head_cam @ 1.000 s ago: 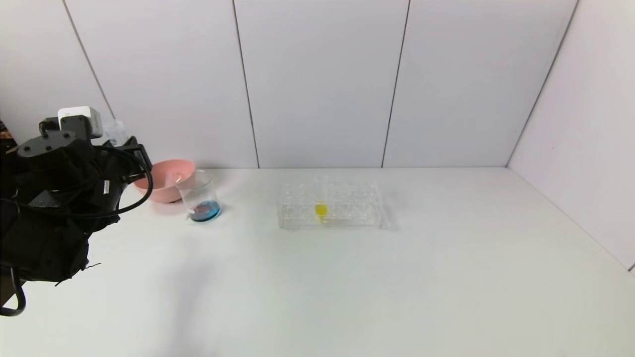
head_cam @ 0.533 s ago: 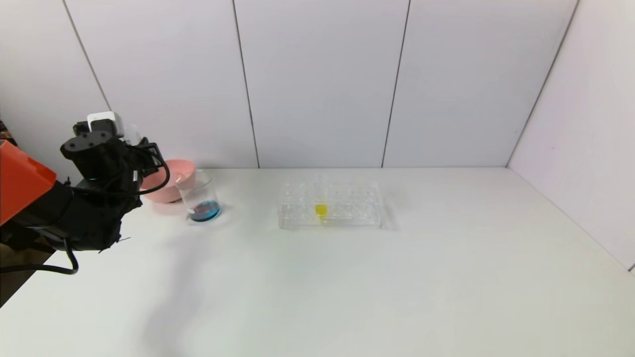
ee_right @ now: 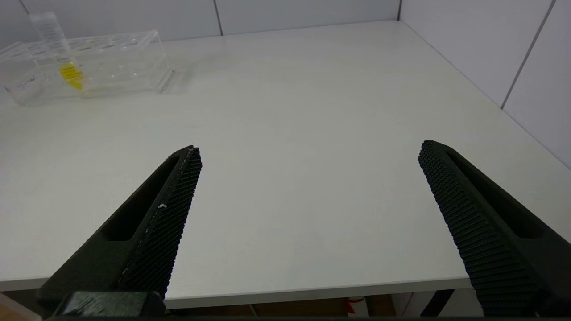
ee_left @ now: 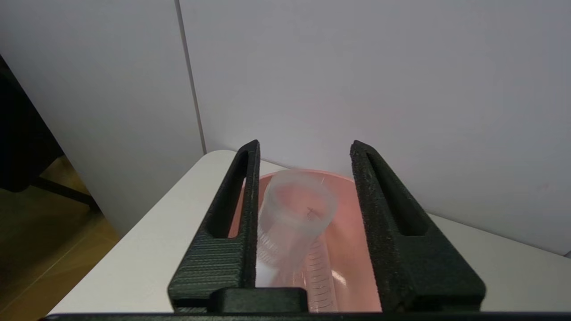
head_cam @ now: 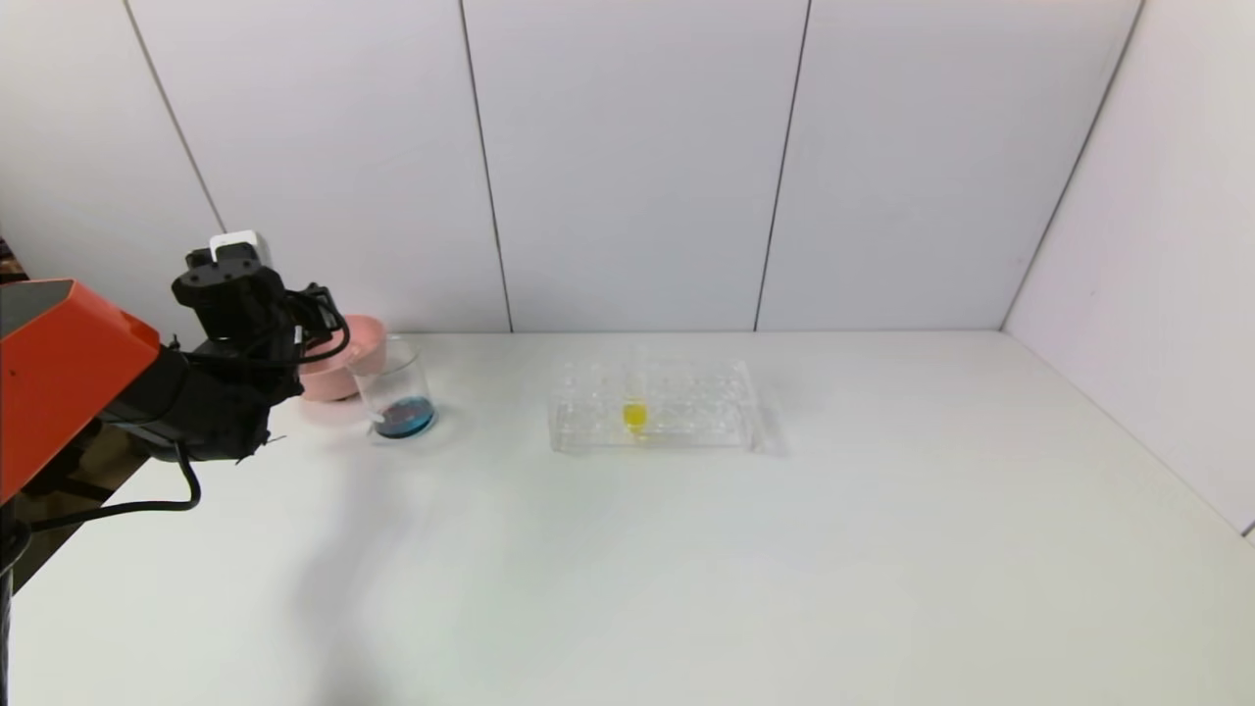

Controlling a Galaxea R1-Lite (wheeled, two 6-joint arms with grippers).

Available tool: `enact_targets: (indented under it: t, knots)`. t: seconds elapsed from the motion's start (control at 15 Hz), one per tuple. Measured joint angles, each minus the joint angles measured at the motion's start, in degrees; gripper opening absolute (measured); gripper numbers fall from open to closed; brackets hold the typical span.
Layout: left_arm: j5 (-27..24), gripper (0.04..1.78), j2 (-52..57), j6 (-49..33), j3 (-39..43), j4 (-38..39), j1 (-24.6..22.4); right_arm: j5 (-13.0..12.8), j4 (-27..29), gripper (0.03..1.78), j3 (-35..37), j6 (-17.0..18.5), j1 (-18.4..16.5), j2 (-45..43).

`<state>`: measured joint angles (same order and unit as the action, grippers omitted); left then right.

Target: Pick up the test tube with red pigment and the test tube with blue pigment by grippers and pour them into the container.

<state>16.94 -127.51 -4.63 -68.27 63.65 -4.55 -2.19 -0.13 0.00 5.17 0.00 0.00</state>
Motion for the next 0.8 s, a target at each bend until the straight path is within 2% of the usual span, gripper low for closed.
enact_targets:
  t: [0.27, 0.4, 0.6, 0.8]
  knots:
    - [-0.05, 1.37, -0.21, 0.10, -0.12, -0.04, 0.00, 0.00, 0.04, 1.77, 0.00, 0.00, 0.00, 0.00]
    - [0.00, 1.60, 0.87, 0.12, 0.27, -0.17, 0.23, 0.02, 0.02, 1.77, 0.00, -0.02, 0.00, 0.00]
    - [-1.10, 1.77, 6.42, 0.39, 2.54, -3.12, 2.49, 0.00, 0.04, 1.77, 0.00, 0.00, 0.00, 0.00]
    - [-6.14, 1.77, 16.41, 0.61, 6.61, -10.07, 5.17, 0.00, 0.02, 1.77, 0.00, 0.00, 0.00, 0.00]
